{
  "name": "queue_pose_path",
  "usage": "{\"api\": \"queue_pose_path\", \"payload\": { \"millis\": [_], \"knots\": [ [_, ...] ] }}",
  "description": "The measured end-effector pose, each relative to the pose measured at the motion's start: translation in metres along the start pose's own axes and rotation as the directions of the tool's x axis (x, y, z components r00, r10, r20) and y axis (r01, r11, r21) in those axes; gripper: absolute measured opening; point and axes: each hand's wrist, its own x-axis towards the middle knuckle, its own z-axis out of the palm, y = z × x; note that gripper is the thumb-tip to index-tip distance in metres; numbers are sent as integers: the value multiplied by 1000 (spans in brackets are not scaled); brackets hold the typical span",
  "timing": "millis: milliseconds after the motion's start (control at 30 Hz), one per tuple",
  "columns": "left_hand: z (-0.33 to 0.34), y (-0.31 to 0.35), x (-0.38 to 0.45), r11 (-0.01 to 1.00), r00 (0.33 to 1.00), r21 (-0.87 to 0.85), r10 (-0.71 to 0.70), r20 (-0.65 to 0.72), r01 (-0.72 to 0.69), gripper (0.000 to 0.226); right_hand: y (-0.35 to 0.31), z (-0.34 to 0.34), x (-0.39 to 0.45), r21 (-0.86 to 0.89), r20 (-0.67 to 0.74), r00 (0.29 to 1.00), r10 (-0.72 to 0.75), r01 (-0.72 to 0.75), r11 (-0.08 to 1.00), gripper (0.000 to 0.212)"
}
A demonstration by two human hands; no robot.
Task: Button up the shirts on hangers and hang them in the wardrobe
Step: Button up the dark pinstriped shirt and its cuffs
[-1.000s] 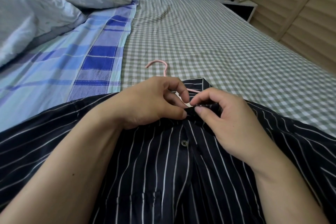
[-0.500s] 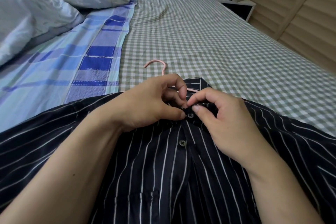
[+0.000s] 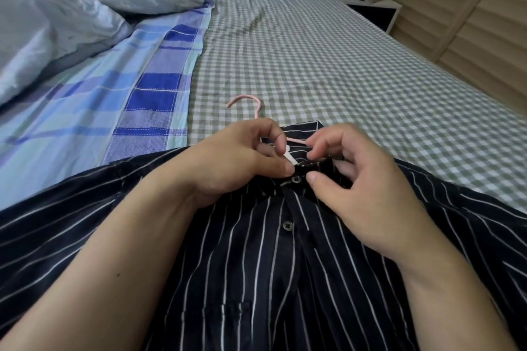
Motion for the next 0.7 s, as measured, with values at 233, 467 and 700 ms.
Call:
{"api": "queue_pose_path", "payload": {
  "millis": [233,467,700],
  "knots": [
    [-2,0,-1,1000,1000,-23,4,2,-4,30,-1,1,0,-217,-29,1000,5,-12,976,11],
    [-2,-1,1,1000,1000,20,16,14,-16,28,-3,5,0,-238,9,999,38,-35,971,19],
    [-3,-4,3,999,999,30,34,11,-35,25,0,6,0,-237,87,995,44,-22,971,20]
  ]
}}
